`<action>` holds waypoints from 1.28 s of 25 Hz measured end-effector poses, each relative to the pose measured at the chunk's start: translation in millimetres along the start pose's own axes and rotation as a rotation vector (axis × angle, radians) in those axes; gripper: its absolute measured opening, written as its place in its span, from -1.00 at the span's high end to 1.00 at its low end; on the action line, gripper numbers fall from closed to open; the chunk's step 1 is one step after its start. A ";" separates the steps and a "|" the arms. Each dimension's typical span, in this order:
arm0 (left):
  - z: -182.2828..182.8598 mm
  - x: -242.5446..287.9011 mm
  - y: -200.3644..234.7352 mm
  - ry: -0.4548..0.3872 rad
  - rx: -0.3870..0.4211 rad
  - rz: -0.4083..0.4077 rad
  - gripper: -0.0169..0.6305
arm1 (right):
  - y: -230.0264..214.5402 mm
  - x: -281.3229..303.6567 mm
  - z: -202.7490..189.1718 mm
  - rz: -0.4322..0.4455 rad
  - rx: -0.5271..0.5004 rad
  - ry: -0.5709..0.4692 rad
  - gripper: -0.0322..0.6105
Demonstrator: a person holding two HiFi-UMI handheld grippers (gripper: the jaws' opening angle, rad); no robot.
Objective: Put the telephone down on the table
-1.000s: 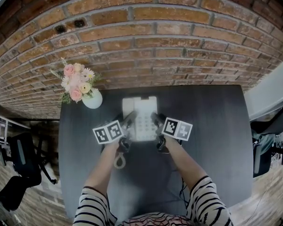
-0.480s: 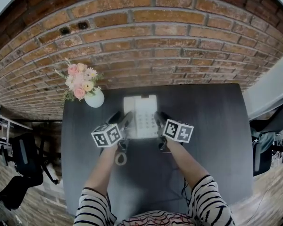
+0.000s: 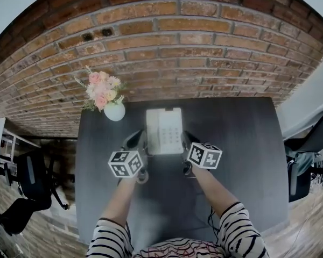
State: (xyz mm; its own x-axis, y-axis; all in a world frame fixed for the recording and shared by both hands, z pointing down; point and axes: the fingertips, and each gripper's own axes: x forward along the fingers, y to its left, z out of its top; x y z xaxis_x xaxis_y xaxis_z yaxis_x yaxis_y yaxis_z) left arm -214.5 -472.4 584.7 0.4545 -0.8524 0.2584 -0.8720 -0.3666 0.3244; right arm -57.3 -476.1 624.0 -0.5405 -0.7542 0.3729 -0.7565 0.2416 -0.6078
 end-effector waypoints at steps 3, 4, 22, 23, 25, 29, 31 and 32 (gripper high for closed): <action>2.5 -18.5 -16.8 -0.009 0.031 -0.016 0.94 | 13.2 -15.5 -4.6 0.010 -0.041 -0.009 0.90; 2.3 -25.3 -21.8 -0.008 0.037 -0.019 0.94 | 17.1 -21.3 -6.8 0.011 -0.054 -0.010 0.90; -40.6 -185.1 -111.5 0.017 0.088 -0.065 0.94 | 71.6 -178.7 -80.7 -0.021 -0.138 -0.071 0.90; -43.5 -193.9 -115.3 0.017 0.088 -0.069 0.94 | 75.3 -186.9 -85.7 -0.023 -0.143 -0.074 0.90; -50.3 -212.0 -122.4 0.018 0.088 -0.076 0.94 | 82.7 -202.0 -96.7 -0.029 -0.154 -0.078 0.90; -68.8 -251.0 -131.1 0.026 0.082 -0.076 0.94 | 99.2 -229.5 -122.5 -0.029 -0.176 -0.081 0.90; -76.4 -268.9 -135.1 0.030 0.083 -0.079 0.94 | 107.0 -242.8 -135.5 -0.030 -0.186 -0.077 0.90; -79.9 -277.2 -137.8 0.034 0.084 -0.086 0.94 | 110.7 -249.5 -142.0 -0.031 -0.192 -0.073 0.90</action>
State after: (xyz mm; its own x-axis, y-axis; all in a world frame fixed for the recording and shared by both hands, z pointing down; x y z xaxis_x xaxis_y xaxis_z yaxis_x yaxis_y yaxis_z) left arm -205.8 -155.7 541.1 0.5326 -0.8039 0.2646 -0.8413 -0.4687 0.2692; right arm -58.5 -174.5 563.2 -0.4925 -0.8039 0.3333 -0.8327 0.3239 -0.4492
